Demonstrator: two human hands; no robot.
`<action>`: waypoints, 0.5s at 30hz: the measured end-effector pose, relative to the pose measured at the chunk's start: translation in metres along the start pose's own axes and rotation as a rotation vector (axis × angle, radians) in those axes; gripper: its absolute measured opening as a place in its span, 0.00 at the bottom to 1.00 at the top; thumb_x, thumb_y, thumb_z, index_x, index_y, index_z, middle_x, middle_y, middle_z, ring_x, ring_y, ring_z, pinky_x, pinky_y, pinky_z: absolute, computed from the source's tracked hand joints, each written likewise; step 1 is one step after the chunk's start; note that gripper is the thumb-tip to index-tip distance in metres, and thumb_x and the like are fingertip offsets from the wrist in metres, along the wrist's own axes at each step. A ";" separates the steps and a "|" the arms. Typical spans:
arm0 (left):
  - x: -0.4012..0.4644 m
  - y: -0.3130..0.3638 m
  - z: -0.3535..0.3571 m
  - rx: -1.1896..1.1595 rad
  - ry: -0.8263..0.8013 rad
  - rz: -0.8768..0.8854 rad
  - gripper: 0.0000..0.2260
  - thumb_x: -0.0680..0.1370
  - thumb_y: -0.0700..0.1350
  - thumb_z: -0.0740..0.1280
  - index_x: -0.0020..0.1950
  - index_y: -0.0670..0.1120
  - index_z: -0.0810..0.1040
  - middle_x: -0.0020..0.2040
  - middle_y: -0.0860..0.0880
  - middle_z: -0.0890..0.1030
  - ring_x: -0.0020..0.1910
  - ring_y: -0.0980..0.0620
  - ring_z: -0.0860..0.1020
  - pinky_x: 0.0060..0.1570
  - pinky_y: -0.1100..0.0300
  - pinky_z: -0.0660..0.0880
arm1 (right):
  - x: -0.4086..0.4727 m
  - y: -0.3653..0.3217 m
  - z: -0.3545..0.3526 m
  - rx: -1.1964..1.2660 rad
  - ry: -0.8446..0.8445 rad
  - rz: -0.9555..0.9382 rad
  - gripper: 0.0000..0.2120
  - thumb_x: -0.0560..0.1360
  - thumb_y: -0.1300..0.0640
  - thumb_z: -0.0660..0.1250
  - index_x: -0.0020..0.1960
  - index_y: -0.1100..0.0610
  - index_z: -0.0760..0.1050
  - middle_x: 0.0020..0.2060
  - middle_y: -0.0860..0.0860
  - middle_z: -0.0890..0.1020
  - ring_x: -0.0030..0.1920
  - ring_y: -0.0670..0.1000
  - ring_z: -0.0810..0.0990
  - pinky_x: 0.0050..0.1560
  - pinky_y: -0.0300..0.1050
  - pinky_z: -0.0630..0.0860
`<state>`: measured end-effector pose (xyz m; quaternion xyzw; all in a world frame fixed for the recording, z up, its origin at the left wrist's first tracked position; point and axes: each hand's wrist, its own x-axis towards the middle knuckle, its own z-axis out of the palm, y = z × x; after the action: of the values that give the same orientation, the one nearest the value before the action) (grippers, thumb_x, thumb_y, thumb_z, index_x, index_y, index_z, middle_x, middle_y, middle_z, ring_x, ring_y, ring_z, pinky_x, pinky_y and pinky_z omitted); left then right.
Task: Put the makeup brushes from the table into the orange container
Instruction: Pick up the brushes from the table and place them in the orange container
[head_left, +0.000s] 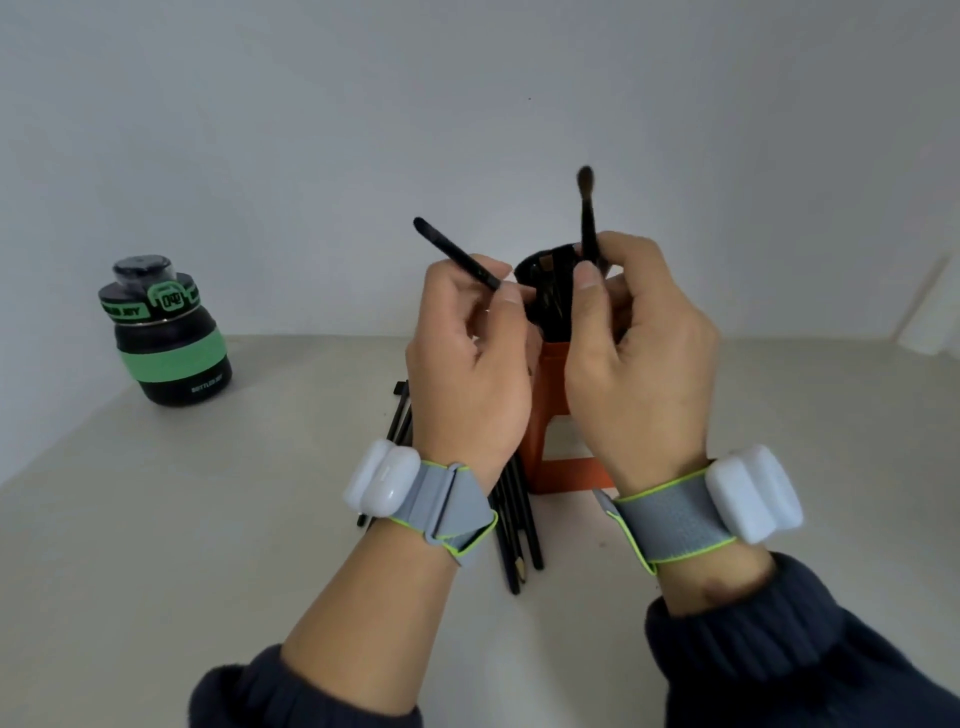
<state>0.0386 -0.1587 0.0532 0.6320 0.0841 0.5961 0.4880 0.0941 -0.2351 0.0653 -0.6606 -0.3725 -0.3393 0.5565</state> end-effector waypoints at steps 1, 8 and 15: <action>0.000 0.001 0.000 -0.025 0.006 -0.004 0.06 0.81 0.44 0.60 0.46 0.52 0.73 0.35 0.56 0.81 0.26 0.58 0.74 0.28 0.61 0.75 | 0.000 0.000 0.000 0.002 -0.010 0.010 0.07 0.79 0.55 0.62 0.52 0.54 0.78 0.34 0.49 0.82 0.37 0.59 0.81 0.41 0.59 0.76; 0.000 -0.001 -0.002 0.182 0.018 0.053 0.14 0.82 0.53 0.54 0.49 0.53 0.79 0.35 0.55 0.78 0.35 0.53 0.77 0.41 0.48 0.79 | 0.001 0.002 0.000 -0.020 -0.002 0.019 0.16 0.81 0.47 0.60 0.36 0.51 0.71 0.25 0.44 0.69 0.31 0.51 0.72 0.34 0.45 0.66; -0.002 -0.002 -0.001 0.051 -0.033 0.013 0.03 0.78 0.50 0.63 0.51 0.55 0.72 0.33 0.53 0.78 0.30 0.41 0.75 0.33 0.41 0.76 | 0.002 0.003 0.000 0.074 0.007 0.091 0.07 0.77 0.59 0.65 0.48 0.56 0.82 0.38 0.53 0.82 0.42 0.56 0.81 0.44 0.52 0.76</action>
<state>0.0383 -0.1584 0.0506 0.6548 0.0871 0.5863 0.4690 0.0978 -0.2355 0.0651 -0.6546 -0.3525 -0.3019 0.5968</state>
